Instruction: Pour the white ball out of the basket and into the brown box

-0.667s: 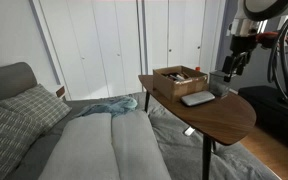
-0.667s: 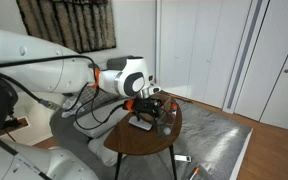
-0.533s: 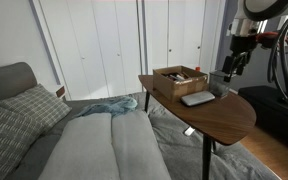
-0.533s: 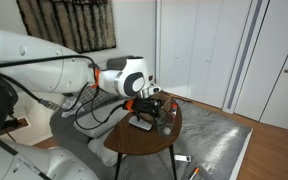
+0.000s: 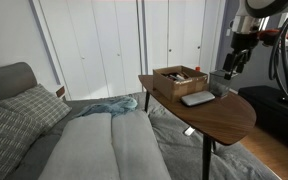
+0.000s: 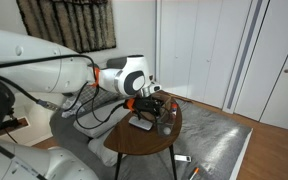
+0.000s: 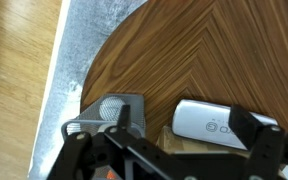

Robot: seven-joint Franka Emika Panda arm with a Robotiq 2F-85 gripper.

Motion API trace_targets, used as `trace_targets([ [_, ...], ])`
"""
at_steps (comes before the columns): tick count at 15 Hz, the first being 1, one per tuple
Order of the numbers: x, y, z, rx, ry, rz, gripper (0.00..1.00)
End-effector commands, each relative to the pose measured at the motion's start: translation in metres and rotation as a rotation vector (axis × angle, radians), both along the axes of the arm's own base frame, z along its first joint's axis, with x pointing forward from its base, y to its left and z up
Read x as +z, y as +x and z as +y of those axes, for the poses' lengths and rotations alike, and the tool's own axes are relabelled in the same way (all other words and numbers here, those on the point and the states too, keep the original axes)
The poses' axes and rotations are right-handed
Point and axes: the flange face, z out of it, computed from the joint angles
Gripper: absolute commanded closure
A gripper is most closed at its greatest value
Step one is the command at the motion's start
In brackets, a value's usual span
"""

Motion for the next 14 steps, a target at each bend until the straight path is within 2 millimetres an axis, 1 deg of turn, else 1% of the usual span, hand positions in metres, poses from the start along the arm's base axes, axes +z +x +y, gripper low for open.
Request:
trace_targets([
  [1, 0.023, -0.013, -0.026, 0.062, 0.03, -0.015, 0.0],
  [2, 0.022, -0.013, -0.041, 0.073, 0.04, -0.009, 0.0],
  [3, 0.022, -0.012, -0.052, 0.094, 0.052, -0.014, 0.0],
  [4, 0.018, -0.006, -0.071, 0.117, 0.07, 0.003, 0.0],
  [6, 0.018, 0.001, -0.101, 0.156, 0.066, 0.002, 0.0],
  [8, 0.025, 0.008, -0.128, 0.201, 0.065, -0.029, 0.0],
  [9, 0.031, 0.011, -0.141, 0.191, 0.074, -0.051, 0.0],
  [10, 0.021, -0.003, -0.121, 0.171, 0.07, -0.03, 0.0],
  [11, 0.023, -0.001, -0.129, 0.169, 0.069, -0.034, 0.0],
  [12, 0.022, -0.001, -0.13, 0.166, 0.069, -0.03, 0.0],
  [14, 0.021, 0.0, -0.124, 0.175, 0.064, -0.024, 0.0],
])
